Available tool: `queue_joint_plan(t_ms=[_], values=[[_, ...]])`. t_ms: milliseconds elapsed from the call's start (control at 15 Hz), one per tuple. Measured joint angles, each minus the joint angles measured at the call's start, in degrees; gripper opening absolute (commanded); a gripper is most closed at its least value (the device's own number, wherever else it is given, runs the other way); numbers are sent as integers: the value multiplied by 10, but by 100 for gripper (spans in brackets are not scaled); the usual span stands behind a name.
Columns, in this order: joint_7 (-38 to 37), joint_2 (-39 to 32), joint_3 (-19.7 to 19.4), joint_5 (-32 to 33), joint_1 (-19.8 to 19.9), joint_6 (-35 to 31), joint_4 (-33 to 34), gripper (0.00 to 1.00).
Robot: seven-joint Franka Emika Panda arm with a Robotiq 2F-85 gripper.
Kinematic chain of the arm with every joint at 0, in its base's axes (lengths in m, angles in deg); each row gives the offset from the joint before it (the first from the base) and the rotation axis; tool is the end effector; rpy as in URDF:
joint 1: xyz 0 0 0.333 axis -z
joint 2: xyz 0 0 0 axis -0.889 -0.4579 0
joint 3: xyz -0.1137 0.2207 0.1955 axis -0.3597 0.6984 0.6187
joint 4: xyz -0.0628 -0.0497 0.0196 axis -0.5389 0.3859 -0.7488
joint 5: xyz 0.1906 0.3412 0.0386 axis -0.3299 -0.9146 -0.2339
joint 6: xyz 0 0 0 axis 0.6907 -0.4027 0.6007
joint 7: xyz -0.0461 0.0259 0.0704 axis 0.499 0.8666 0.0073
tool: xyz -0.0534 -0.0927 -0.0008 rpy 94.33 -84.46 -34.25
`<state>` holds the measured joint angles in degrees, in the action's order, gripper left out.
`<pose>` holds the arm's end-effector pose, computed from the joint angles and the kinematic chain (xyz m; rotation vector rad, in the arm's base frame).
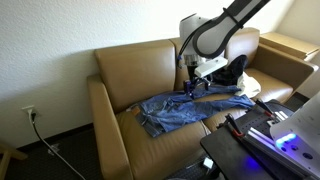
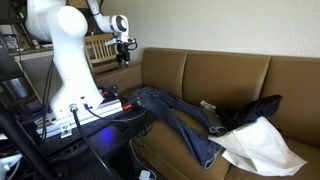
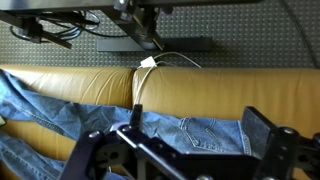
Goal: Pile the pair of jeans on the couch
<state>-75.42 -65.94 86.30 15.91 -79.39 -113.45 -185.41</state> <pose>0.3933 0.2357 0.1940 2.9287 0.0172 -0.4709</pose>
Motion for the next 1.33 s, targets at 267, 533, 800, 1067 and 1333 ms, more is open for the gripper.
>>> queue_joint_plan(t_ms=[267, 533, 800, 1067, 1333], values=[[-91, -124, -56, 4, -12, -168, 16, 100], [-103, -211, -91, -29, -13, -224, 50, 100], [-105, -200, -96, -27, -29, -219, 51, 100], [-179, -261, -126, -55, -67, -247, 95, 100], [-223, -373, -122, -131, -66, -323, 189, 100]])
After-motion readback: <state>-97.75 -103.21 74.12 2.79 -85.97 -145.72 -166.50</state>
